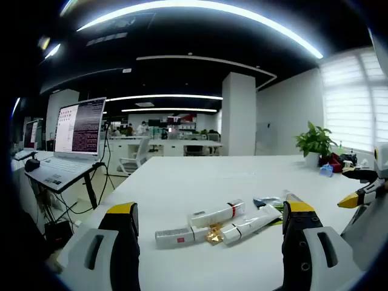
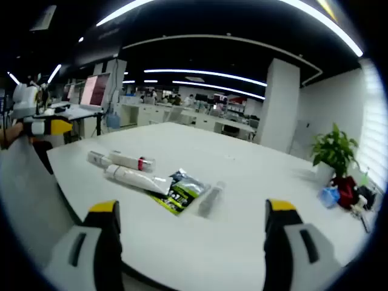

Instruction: Arrange the skincare products in the storage area until every visible bottle or jar stands upright without overlapping.

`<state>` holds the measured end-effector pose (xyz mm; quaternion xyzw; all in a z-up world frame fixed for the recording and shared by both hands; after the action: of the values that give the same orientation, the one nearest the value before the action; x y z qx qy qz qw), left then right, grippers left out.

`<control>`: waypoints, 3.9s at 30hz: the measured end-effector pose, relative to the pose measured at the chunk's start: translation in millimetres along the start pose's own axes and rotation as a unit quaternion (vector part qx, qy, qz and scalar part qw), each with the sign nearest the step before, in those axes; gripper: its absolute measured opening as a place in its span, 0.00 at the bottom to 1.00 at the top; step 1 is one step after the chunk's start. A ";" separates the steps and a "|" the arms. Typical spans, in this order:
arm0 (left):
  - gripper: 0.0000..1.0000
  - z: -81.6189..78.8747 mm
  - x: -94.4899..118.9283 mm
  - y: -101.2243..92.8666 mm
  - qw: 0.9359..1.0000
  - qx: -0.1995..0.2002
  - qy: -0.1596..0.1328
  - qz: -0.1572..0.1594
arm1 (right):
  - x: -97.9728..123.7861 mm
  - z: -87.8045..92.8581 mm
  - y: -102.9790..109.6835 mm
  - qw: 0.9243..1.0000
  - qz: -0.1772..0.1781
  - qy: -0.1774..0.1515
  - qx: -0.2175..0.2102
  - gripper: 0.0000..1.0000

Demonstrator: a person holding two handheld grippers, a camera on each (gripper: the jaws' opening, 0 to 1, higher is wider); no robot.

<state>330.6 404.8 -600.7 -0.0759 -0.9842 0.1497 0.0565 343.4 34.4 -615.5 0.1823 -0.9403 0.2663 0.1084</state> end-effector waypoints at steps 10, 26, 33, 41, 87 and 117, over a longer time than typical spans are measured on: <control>0.97 4.3 -0.3 4.7 1.000 -0.019 0.020 -0.008 | 0.8 4.7 -2.8 0.999 0.003 0.026 0.027 0.99; 0.96 5.4 -0.1 4.7 0.999 -0.029 0.029 -0.013 | 3.7 11.3 -8.5 0.999 -0.006 0.045 0.010 0.99; 0.96 6.1 -0.3 5.2 0.999 -0.031 0.034 -0.017 | 6.2 14.7 -8.9 0.998 -0.010 0.063 0.022 0.99; 0.95 7.3 -0.5 6.0 0.998 -0.037 0.041 -0.021 | 6.6 14.0 -8.3 0.998 -0.011 0.064 0.022 0.99; 0.91 11.0 -0.1 6.2 0.995 -0.064 0.073 -0.017 | 5.9 12.9 -7.4 0.998 -0.019 0.061 0.021 0.99; 0.89 -22.7 -49.2 11.6 0.955 -0.184 0.223 0.065 | 5.8 13.2 -6.9 0.998 -0.018 0.057 0.014 0.99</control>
<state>383.5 414.0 -587.1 -0.1806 -0.9499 -0.0518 0.2497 339.5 20.2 -621.5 0.1850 -0.9252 0.2878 0.1642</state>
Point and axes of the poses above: the point that each gripper's makers call its tool centre point, and the gripper's own axes: x roughly backward along the fingers, y roughly to its left, z roughly out of its underside, the point moved 10 cm from there along x, roughly backward along the fingers, and after that the axes turned 14 degrees about x, right-handed, at the moved point
